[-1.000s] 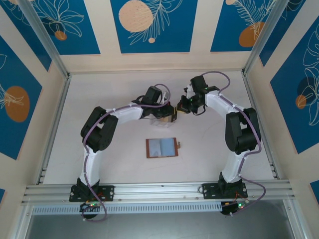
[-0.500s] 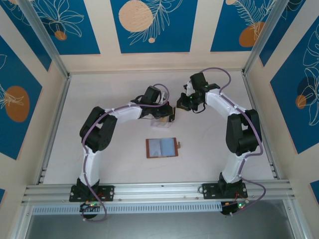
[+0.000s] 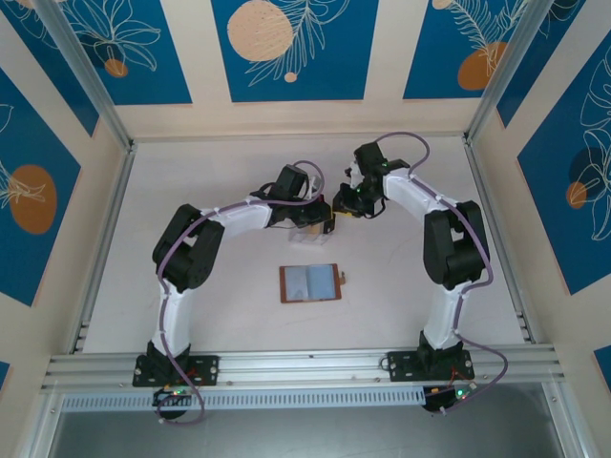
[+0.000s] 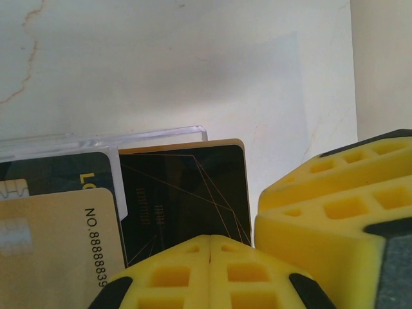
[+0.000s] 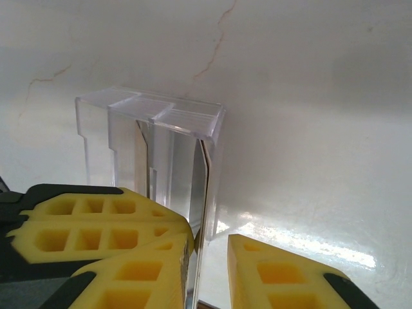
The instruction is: Put the credit cards into the card holder
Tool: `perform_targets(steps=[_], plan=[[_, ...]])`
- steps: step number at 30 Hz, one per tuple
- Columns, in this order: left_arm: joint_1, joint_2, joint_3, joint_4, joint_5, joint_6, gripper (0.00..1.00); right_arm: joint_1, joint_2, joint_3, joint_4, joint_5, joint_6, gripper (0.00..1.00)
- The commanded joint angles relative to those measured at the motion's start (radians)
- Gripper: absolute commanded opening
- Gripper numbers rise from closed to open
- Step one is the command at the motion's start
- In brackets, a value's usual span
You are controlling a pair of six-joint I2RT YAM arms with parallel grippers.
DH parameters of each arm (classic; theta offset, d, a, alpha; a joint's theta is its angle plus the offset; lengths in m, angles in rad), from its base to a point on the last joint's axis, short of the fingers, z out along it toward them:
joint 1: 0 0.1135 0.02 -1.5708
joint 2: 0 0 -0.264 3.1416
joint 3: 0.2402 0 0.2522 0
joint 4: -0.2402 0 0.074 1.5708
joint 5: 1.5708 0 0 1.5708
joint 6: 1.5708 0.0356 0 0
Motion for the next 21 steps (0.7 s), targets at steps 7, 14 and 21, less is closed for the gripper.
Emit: perform_targets(steps=[7, 14, 21], plan=[[0.002, 0.008, -0.035, -0.056, -0.001, 0.019, 0.00, 0.021, 0.023, 0.035, -0.029, -0.009, -0.014, 0.10], [0.004, 0.007, -0.037, -0.056, -0.002, 0.020, 0.00, 0.024, 0.004, 0.037, -0.045, 0.001, -0.024, 0.00], [0.012, -0.011, -0.038, -0.065, -0.006, 0.026, 0.03, 0.018, -0.026, 0.034, -0.057, -0.016, -0.034, 0.00]])
